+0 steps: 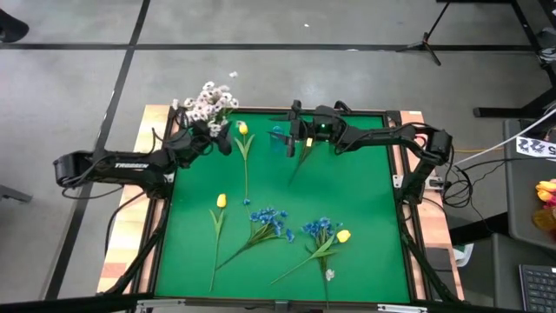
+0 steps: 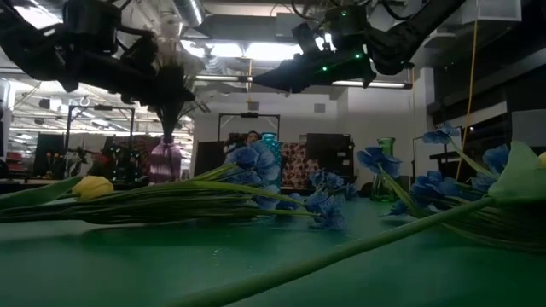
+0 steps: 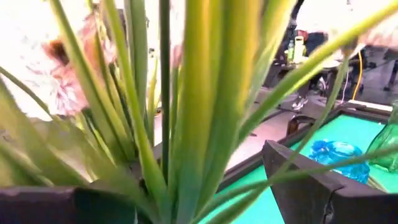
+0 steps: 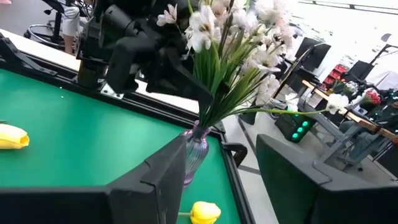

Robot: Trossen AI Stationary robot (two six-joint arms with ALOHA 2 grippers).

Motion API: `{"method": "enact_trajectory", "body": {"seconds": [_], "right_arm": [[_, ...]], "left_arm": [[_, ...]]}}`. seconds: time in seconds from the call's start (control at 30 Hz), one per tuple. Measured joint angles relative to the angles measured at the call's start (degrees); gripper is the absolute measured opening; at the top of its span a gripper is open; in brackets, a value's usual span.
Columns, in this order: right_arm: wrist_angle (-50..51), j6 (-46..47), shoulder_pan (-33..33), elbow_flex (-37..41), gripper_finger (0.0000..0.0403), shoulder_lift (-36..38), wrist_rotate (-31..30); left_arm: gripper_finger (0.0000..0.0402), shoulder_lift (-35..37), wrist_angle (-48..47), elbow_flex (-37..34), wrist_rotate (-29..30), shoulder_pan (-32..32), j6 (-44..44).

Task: Sort flowers into vase by color
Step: Put the white flowers into the violet vase

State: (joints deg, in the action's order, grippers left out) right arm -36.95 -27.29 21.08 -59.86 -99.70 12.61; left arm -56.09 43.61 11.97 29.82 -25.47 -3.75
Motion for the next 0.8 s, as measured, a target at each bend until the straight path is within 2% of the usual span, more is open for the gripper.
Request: {"method": "enact_trajectory", "body": {"seconds": [0.33, 0.8], "right_arm": [[0.3, 0.0, 0.0, 0.0, 0.0193, 0.0, 0.1], [0.6, 0.0, 0.0, 0.0, 0.0193, 0.0, 6.8]], "left_arm": [[0.0244, 8.2, -6.2, 0.0, 0.0, 0.0, 0.3], [0.0244, 9.2, -7.4, 0.0, 0.0, 0.0, 0.3]]}}
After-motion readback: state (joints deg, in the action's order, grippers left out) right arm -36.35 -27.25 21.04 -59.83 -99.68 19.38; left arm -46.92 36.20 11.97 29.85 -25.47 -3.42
